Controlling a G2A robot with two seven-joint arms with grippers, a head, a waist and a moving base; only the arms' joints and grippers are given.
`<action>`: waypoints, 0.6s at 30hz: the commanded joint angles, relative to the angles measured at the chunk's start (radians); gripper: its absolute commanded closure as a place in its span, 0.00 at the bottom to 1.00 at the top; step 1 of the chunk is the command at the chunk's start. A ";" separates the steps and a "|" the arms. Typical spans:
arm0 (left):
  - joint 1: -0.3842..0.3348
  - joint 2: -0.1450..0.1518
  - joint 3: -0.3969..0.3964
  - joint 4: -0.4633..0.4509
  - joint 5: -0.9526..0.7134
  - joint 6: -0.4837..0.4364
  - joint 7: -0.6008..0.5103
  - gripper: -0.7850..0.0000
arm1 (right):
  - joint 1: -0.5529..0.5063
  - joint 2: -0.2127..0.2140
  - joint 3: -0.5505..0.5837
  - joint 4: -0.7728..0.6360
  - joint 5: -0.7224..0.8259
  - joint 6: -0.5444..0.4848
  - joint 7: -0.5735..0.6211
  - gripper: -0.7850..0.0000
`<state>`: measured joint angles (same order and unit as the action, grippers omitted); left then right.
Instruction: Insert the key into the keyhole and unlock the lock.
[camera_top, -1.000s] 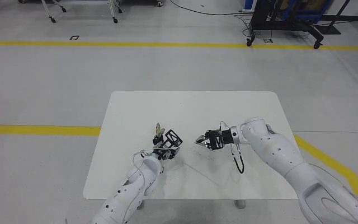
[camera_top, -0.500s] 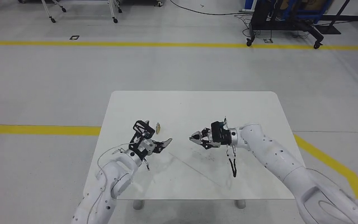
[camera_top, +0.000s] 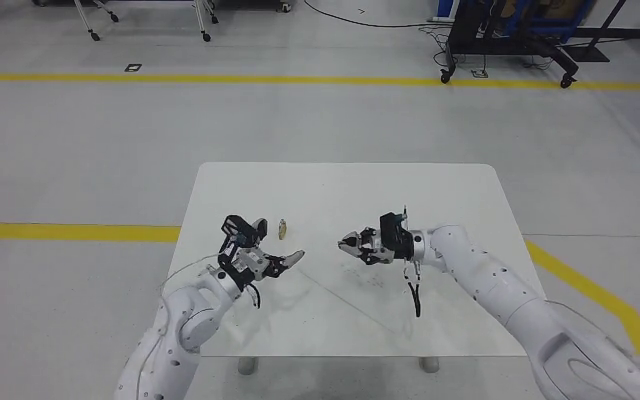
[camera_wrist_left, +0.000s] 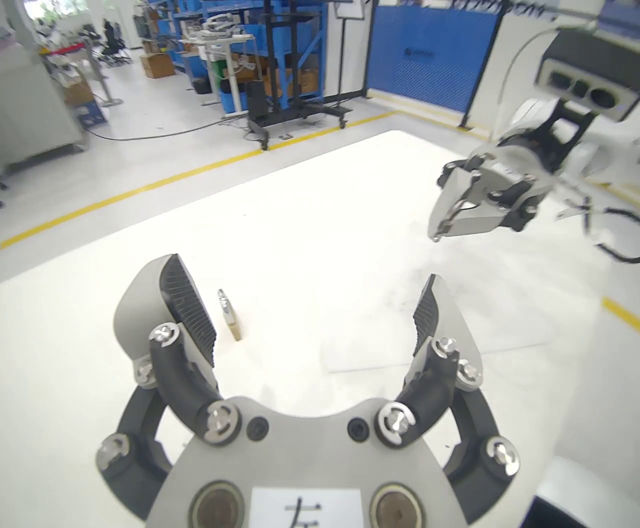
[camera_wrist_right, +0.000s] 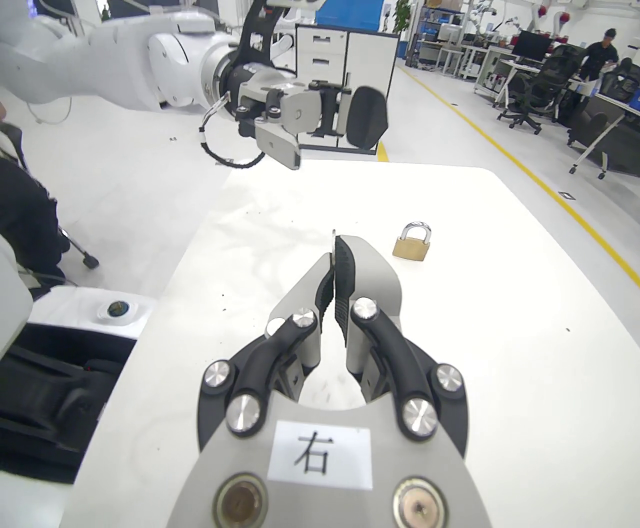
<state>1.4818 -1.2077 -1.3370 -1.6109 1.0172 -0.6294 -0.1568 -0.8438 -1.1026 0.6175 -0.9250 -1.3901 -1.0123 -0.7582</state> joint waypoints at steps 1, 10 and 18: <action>-0.051 0.005 -0.012 0.097 -0.233 -0.138 -0.094 0.00 | 0.007 -0.006 -0.053 0.005 0.117 0.000 0.044 1.00; -0.278 0.036 0.072 0.381 -0.914 -0.282 -0.634 0.00 | 0.096 -0.006 -0.279 0.003 0.638 0.000 0.272 1.00; -0.276 0.037 0.071 0.378 -0.914 -0.266 -0.620 0.00 | 0.096 -0.006 -0.279 0.003 0.638 0.000 0.272 1.00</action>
<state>1.2004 -1.1701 -1.2677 -1.2301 0.1105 -0.9069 -0.7916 -0.7480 -1.1087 0.3384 -0.9222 -0.7530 -1.0123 -0.4860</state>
